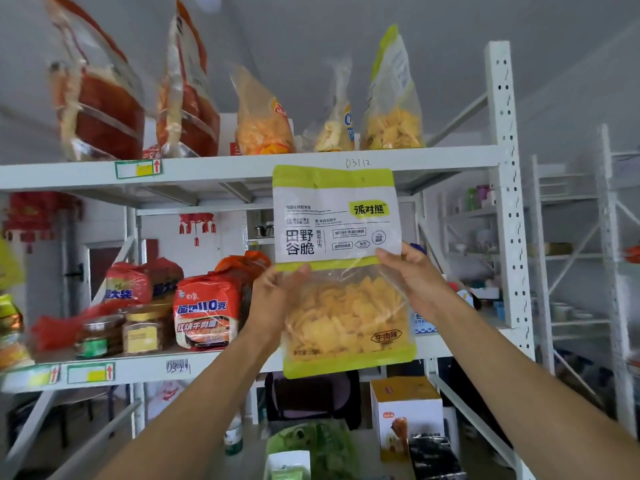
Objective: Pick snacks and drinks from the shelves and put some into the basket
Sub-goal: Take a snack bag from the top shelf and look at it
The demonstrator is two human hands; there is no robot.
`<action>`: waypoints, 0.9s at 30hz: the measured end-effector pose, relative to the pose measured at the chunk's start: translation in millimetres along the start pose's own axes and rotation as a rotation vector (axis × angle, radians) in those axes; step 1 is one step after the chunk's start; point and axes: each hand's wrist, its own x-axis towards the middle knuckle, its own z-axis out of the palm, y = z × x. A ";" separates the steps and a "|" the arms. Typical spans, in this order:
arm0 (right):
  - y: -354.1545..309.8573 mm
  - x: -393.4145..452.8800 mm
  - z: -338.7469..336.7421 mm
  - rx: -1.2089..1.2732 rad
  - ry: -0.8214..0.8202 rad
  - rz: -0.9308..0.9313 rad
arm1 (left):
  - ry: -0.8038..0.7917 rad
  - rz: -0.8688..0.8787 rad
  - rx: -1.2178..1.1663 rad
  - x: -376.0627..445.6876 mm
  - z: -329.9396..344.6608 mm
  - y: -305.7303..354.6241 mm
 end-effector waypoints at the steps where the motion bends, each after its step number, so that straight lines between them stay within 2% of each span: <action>1: 2.3 -1.8 -1.3 0.038 -0.017 0.007 | -0.027 -0.012 -0.021 -1.1 -0.4 3.0; 8: 10.0 -13.3 -6.9 0.153 -0.035 0.027 | -0.171 -0.018 -0.038 0.3 -8.8 10.8; 17: 23.4 -7.5 -4.4 0.187 0.019 0.094 | -0.179 0.024 0.103 -8.7 -17.9 9.7; 24: 40.1 -2.6 11.0 0.232 -0.103 0.160 | -0.088 0.022 0.161 -27.0 -25.5 7.8; 27: 55.5 -2.1 24.2 0.184 -0.068 0.230 | -0.122 -0.010 0.297 -36.7 -37.7 9.7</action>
